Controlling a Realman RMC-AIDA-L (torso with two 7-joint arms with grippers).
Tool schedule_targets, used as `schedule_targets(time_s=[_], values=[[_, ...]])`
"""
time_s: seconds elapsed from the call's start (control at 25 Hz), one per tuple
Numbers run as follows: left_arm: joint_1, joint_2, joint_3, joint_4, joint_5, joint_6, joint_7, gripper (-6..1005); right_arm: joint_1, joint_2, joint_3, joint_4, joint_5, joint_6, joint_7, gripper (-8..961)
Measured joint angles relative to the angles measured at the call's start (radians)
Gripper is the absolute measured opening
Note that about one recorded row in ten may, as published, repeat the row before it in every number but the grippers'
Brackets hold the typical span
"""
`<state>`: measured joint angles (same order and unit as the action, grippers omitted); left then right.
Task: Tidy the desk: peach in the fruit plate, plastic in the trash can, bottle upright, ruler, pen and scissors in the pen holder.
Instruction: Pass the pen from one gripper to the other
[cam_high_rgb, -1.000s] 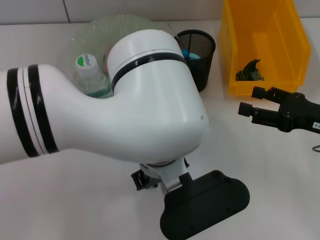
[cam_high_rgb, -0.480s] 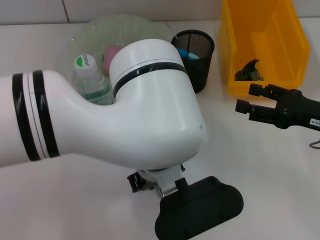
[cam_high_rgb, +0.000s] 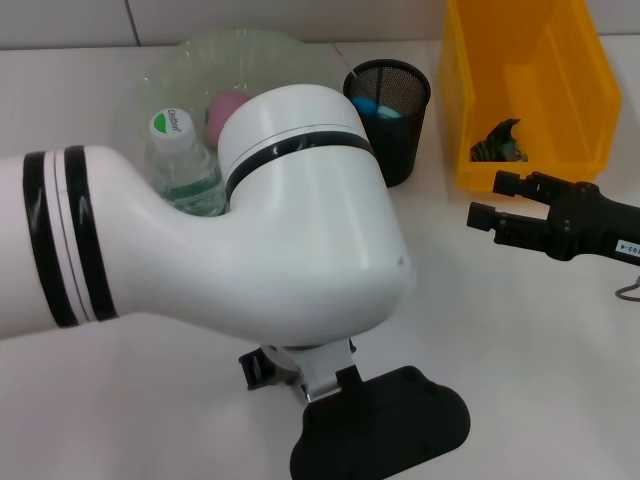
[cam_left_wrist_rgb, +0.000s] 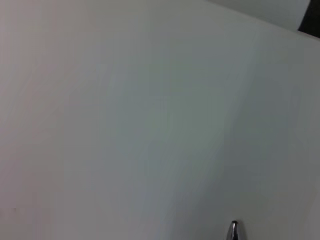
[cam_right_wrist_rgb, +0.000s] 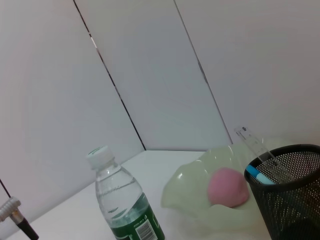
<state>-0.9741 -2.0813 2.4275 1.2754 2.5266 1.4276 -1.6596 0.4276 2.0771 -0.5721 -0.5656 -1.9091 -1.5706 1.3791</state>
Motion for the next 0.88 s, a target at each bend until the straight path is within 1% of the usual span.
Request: schedule_targets(time_s=[0.12, 0.16, 0.2, 0.24, 0.28, 0.32, 0.36, 0.4, 0.48, 0.52, 0.56, 0.6, 0.72, 0.88], values=[[0.002, 0.0, 0.003, 0.011, 0.005, 0.017, 0.001, 139, 0.0, 0.0, 0.004, 0.0, 0.009, -0.005, 0.026, 839], [0.005, 0.0, 0.009, 0.035, 0.013, 0.031, -0.005, 129, 0.002, 0.0, 0.007, -0.001, 0.01, -0.007, 0.046, 839], [0.007, 0.0, 0.011, 0.047, 0.02, 0.035, -0.011, 130, 0.013, -0.002, 0.007, -0.006, 0.012, -0.009, 0.132, 839], [0.009, 0.0, 0.014, 0.067, 0.035, 0.039, -0.021, 131, 0.013, -0.002, 0.007, -0.006, 0.012, -0.009, 0.132, 838], [0.009, 0.0, 0.014, 0.067, 0.035, 0.039, -0.021, 133, 0.033, -0.015, 0.003, -0.011, 0.011, -0.016, 0.276, 838], [0.012, 0.0, 0.015, 0.105, 0.057, 0.044, -0.032, 134, 0.033, -0.015, 0.003, -0.011, 0.011, -0.016, 0.276, 838], [0.012, 0.0, 0.015, 0.105, 0.057, 0.044, -0.032, 135, 0.05, -0.028, -0.003, -0.011, 0.008, -0.025, 0.374, 838], [0.012, 0.0, 0.015, 0.132, 0.067, 0.052, -0.035, 136, 0.069, -0.044, -0.014, -0.009, 0.0, -0.038, 0.481, 838], [0.012, 0.0, 0.015, 0.132, 0.067, 0.052, -0.035, 139, 0.103, -0.075, -0.054, -0.003, -0.026, -0.057, 0.667, 838], [0.012, 0.0, 0.015, 0.132, 0.067, 0.052, -0.035, 140, 0.116, -0.087, -0.082, -0.002, -0.038, -0.061, 0.748, 838], [0.011, 0.0, 0.017, 0.163, 0.077, 0.06, -0.038, 141, 0.127, -0.096, -0.105, 0.0, -0.046, -0.067, 0.815, 838], [0.007, 0.0, 0.026, 0.237, 0.117, 0.067, -0.049, 142, 0.137, -0.101, -0.122, 0.001, -0.051, -0.072, 0.867, 838], [0.006, 0.0, 0.033, 0.291, 0.142, 0.074, -0.054, 146, 0.157, -0.107, -0.144, 0.004, -0.062, -0.081, 0.916, 838], [0.005, 0.0, 0.04, 0.323, 0.173, 0.075, -0.056, 150, 0.18, -0.11, -0.155, 0.03, -0.076, -0.07, 0.937, 838]])
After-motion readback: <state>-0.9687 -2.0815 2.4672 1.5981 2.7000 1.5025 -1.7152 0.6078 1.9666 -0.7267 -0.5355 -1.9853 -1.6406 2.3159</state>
